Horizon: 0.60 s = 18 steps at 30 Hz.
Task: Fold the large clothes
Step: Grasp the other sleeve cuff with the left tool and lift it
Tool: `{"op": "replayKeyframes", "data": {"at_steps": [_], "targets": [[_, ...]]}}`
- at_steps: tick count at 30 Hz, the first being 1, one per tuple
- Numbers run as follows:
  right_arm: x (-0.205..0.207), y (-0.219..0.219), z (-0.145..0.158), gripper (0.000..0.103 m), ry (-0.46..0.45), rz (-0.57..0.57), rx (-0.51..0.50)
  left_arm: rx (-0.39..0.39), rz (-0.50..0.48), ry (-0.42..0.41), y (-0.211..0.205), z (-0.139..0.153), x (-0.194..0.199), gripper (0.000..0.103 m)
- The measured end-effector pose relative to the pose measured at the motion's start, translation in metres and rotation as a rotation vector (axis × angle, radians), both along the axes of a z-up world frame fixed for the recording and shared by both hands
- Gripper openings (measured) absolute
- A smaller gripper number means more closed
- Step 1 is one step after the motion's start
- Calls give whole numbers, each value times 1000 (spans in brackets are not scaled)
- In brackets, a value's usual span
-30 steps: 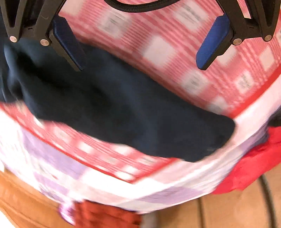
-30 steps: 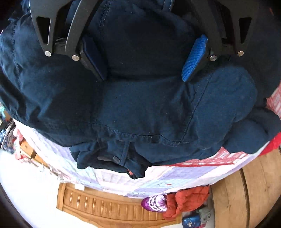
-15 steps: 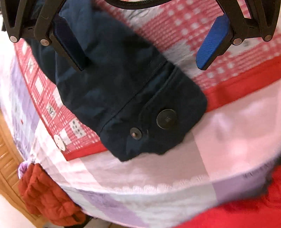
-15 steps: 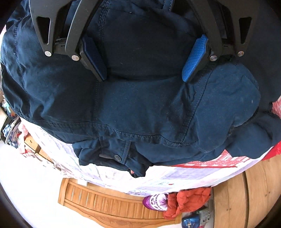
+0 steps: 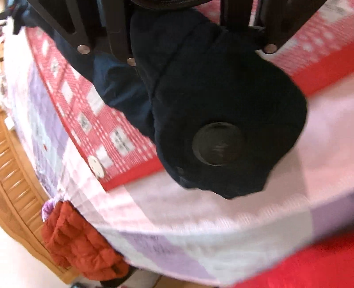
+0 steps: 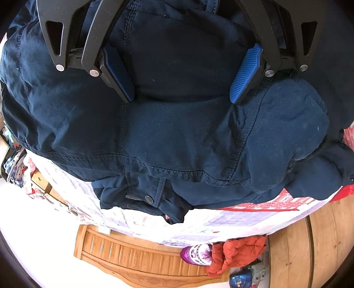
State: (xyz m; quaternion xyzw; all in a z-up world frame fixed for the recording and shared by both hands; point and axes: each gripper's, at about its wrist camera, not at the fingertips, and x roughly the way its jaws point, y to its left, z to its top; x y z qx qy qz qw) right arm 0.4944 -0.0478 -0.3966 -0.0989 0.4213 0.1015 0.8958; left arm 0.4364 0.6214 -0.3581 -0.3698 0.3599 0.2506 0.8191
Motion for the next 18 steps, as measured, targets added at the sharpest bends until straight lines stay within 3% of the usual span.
{"op": "replayKeyframes", "data": {"at_steps": [4,9,11,13,16,18], "targets": [[0,0,-1,91,2,1,1,-2,13,16,10,-1,-17,17],[2,0,0,92,14,0,-1,73,-15,-3,0,23,-26,16],[2,11,11,91,19,-33,-73,85,-25,-16,-2,36,-31,16],[-10,31,34,90,-42,-86,-93,104,-40,-28,-5,47,-36,16],[-36,90,70,90,-166,28,-30,139,-67,-43,-11,61,-42,16],[-31,143,71,90,-144,159,-46,164,-90,-56,-16,73,-47,16]]}}
